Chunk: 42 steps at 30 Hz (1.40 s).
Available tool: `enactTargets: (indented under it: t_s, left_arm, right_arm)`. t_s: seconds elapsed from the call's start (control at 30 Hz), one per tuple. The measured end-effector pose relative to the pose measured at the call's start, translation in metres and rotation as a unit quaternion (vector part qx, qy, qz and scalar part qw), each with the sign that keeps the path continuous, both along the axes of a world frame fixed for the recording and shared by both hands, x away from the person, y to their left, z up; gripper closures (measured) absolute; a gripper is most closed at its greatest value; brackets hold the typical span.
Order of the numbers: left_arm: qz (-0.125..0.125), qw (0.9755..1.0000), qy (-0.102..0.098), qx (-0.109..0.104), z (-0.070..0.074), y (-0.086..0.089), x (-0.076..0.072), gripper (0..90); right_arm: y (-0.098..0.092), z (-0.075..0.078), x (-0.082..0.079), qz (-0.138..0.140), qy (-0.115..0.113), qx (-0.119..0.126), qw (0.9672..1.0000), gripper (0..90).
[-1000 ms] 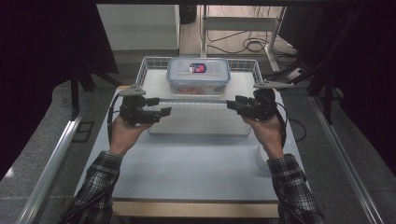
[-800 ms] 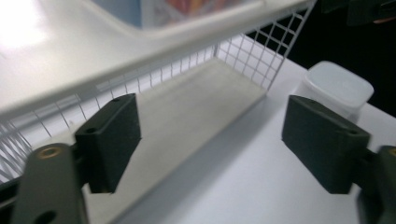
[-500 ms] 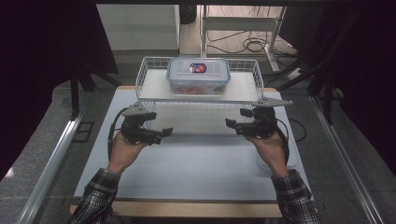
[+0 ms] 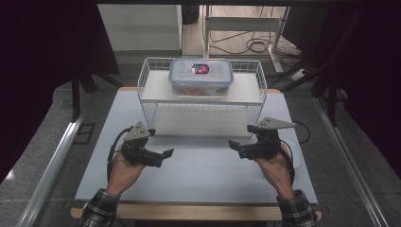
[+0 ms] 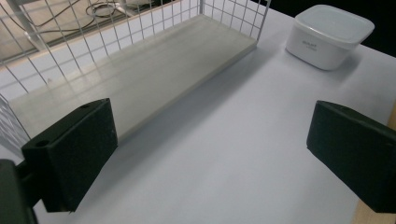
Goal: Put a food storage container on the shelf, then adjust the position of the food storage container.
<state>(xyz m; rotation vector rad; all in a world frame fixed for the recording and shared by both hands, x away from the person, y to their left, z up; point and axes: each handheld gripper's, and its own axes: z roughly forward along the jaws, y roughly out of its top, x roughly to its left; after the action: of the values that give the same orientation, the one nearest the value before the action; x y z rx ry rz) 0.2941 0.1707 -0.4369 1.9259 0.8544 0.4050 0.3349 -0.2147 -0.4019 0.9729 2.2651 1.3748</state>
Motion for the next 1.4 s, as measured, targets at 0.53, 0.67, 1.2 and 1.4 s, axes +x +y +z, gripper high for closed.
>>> enactTargets:
  t_s: [0.53, 0.67, 1.2, 1.4]
  left_arm:
    - [0.02, 0.9997, -0.008, 0.008, -0.036, 0.004, -0.031, 0.0]
    - [0.023, 0.9996, -0.006, 0.014, -0.05, 0.005, -0.037, 0.0]
    - [0.033, 0.9988, 0.0, 0.036, -0.072, 0.01, -0.039, 0.4]
    - [0.036, 0.9987, 0.007, 0.035, -0.073, 0.011, -0.038, 0.4]
  right_arm:
    - [-0.001, -0.038, -0.028, 0.018, 0.013, -0.016, 0.9996, 0.0]
    - [0.0, -0.053, -0.037, 0.018, 0.021, -0.022, 0.9994, 0.0]
    - [0.002, -0.08, -0.042, 0.01, 0.057, -0.053, 0.9969, 0.0]
    - [-0.001, -0.078, -0.041, 0.002, 0.056, -0.048, 0.9973, 0.0]
